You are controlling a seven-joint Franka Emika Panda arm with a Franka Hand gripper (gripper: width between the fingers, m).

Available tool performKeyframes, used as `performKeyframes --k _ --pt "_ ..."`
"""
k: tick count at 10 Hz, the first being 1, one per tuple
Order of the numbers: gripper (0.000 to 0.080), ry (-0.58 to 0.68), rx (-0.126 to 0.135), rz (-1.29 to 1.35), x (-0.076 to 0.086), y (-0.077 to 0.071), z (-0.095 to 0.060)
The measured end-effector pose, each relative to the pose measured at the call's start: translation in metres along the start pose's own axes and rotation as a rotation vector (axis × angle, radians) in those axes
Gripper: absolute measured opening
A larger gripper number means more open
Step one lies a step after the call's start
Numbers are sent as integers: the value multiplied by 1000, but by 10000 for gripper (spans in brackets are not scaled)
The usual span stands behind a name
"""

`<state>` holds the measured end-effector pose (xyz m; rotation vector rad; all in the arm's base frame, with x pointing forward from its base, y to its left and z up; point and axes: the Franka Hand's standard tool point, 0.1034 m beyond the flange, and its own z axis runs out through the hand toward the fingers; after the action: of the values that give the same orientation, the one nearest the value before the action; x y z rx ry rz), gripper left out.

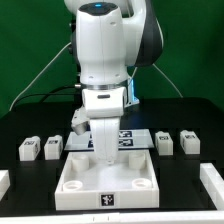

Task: Assemble one leg

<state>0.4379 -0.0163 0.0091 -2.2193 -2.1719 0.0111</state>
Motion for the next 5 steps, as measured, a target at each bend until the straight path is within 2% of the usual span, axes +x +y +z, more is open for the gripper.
performKeyframes --k 5 --pt "57 0 0 0 0 0 0"
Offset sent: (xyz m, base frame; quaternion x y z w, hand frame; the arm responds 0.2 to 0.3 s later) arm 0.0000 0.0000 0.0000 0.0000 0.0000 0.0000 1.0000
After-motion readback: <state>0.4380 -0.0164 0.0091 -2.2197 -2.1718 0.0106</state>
